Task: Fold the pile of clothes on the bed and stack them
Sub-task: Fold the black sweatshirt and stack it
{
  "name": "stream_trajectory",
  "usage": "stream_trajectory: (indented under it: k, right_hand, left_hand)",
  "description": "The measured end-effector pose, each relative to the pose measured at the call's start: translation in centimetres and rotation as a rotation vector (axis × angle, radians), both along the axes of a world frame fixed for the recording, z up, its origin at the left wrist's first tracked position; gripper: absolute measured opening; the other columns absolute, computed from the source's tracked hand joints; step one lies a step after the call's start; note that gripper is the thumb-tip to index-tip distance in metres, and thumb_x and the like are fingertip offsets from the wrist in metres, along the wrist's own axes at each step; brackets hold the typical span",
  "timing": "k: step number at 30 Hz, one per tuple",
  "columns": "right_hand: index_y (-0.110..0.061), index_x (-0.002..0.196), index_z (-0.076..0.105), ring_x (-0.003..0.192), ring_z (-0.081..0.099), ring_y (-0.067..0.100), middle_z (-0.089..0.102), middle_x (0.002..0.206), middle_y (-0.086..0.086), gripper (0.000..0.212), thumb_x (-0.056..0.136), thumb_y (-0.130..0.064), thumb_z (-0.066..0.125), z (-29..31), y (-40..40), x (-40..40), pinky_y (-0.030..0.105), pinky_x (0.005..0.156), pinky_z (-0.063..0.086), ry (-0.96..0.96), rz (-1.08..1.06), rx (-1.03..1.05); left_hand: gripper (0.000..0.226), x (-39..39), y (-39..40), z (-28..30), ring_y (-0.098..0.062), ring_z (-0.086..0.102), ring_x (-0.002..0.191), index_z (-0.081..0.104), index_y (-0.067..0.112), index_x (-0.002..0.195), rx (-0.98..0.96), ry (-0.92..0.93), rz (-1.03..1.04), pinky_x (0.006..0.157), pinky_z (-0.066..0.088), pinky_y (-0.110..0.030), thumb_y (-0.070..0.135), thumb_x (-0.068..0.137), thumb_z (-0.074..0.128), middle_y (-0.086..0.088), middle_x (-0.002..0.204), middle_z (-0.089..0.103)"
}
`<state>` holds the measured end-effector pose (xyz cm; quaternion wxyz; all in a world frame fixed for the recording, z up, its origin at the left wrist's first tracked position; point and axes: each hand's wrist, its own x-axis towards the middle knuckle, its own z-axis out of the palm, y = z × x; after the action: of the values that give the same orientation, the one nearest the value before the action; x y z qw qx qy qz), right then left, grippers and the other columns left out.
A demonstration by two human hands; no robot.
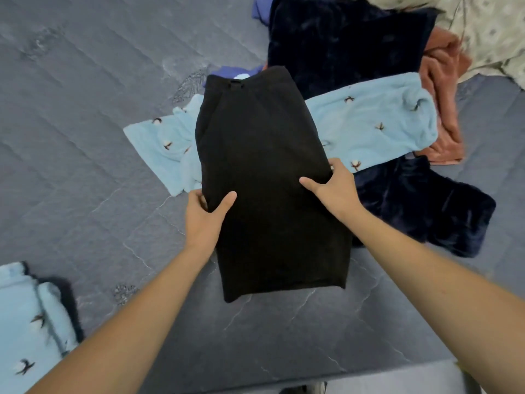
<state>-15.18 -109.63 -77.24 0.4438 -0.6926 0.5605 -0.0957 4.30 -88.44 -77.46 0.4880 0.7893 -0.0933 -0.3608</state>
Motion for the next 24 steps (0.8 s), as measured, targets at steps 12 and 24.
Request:
stream_trajectory:
  k: [12, 24]
  right_hand:
    - [-0.029, 0.097, 0.077, 0.086, 0.074, -0.001, 0.079, 0.093, -0.02, 0.029, 0.075, -0.024, 0.094, -0.8, 3.1, -9.2, 0.015, 0.067, 0.058, -0.09, 0.199, 0.326]
    - [-0.027, 0.123, 0.064, 0.089, 0.066, -0.011, 0.071, 0.098, -0.027, 0.035, 0.093, -0.016, 0.078, -3.7, 9.3, -13.7, 0.009, 0.068, 0.05, -0.193, -0.021, 0.369]
  left_hand:
    - [0.015, -10.4, 7.4, -3.4, -0.006, 0.077, 0.086, 0.073, 0.027, 0.101, -0.038, 0.221, 0.065, 0.066, 0.06, -0.017, 0.029, 0.09, 0.083, 0.012, 0.094, 0.08]
    - [0.019, -14.7, 12.2, -3.3, 0.009, 0.071, 0.091, 0.068, 0.03, 0.114, -0.082, 0.038, 0.128, 0.073, 0.054, -0.009, 0.014, 0.104, 0.064, 0.03, 0.095, 0.075]
